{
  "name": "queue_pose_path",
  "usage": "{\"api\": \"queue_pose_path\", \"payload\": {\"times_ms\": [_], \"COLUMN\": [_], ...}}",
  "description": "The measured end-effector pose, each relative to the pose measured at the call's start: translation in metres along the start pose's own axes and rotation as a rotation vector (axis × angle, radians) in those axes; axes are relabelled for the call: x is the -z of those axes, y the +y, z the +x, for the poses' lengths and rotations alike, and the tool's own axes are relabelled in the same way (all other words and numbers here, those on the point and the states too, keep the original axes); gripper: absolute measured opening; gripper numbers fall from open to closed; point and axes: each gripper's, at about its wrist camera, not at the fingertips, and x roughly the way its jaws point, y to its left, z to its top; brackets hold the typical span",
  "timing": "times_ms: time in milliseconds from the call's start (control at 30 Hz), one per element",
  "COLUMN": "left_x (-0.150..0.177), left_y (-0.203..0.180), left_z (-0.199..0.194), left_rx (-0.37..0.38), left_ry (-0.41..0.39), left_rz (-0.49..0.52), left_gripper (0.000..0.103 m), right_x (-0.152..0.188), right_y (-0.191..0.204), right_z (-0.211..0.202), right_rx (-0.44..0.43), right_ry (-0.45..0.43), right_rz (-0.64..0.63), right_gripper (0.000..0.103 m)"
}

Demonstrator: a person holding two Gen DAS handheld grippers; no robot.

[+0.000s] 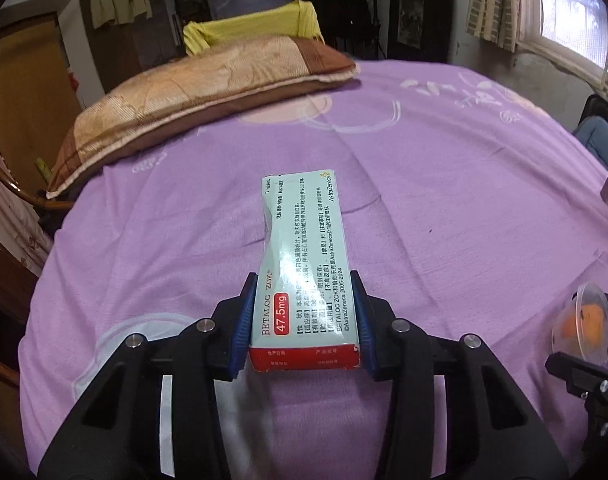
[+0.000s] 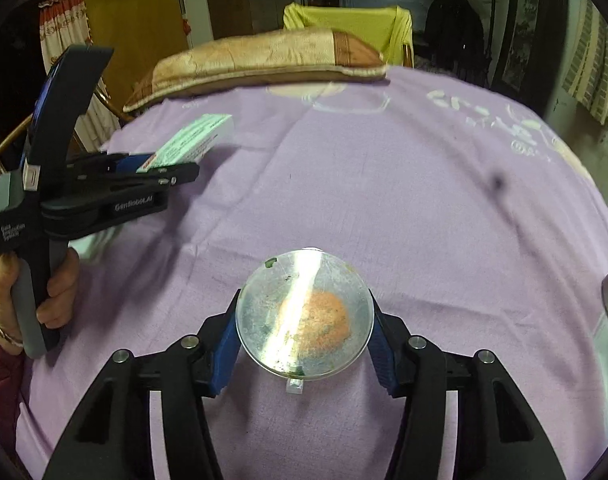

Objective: Collect trash
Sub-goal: 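Lift and carry the box with the left tool while the right tool carries the cup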

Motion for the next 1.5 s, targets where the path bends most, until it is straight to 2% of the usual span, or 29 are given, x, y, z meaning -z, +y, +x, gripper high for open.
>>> {"api": "queue_pose_path", "payload": {"times_ms": [133, 233, 367, 467, 633, 833, 1000, 1500], "left_x": [-0.001, 0.005, 0.027, 0.04, 0.055, 0.065, 0.068, 0.081], "left_y": [0.001, -0.005, -0.021, -0.028, -0.038, -0.052, -0.071, -0.127], "left_z": [-0.037, -0.061, -0.096, -0.118, -0.152, -0.188, -0.202, -0.274], "left_rx": [-0.047, -0.067, -0.13, -0.121, -0.154, -0.187, -0.206, -0.219], "left_ry": [-0.095, -0.131, -0.182, -0.199, -0.21, -0.249, -0.261, -0.376], "left_rz": [-0.041, -0.087, -0.121, -0.165, -0.191, -0.185, -0.162, -0.113], "left_gripper": [0.044, 0.044, 0.044, 0.044, 0.044, 0.044, 0.044, 0.044], "right_x": [-0.005, -0.006, -0.006, -0.004, 0.003, 0.027, 0.04, 0.069], "right_y": [-0.003, -0.008, -0.012, -0.009, -0.018, -0.028, -0.04, -0.056], "right_z": [-0.018, -0.021, -0.023, -0.028, -0.045, -0.075, -0.097, -0.201], "right_rx": [0.015, 0.0, -0.03, -0.03, -0.063, -0.089, -0.093, -0.143], "right_ry": [-0.073, -0.075, -0.067, -0.077, -0.102, -0.151, -0.181, -0.383], "right_rz": [0.0, 0.023, 0.042, 0.038, 0.094, 0.119, 0.135, 0.124], "right_gripper": [0.056, 0.056, 0.056, 0.056, 0.056, 0.056, 0.056, 0.056]}}
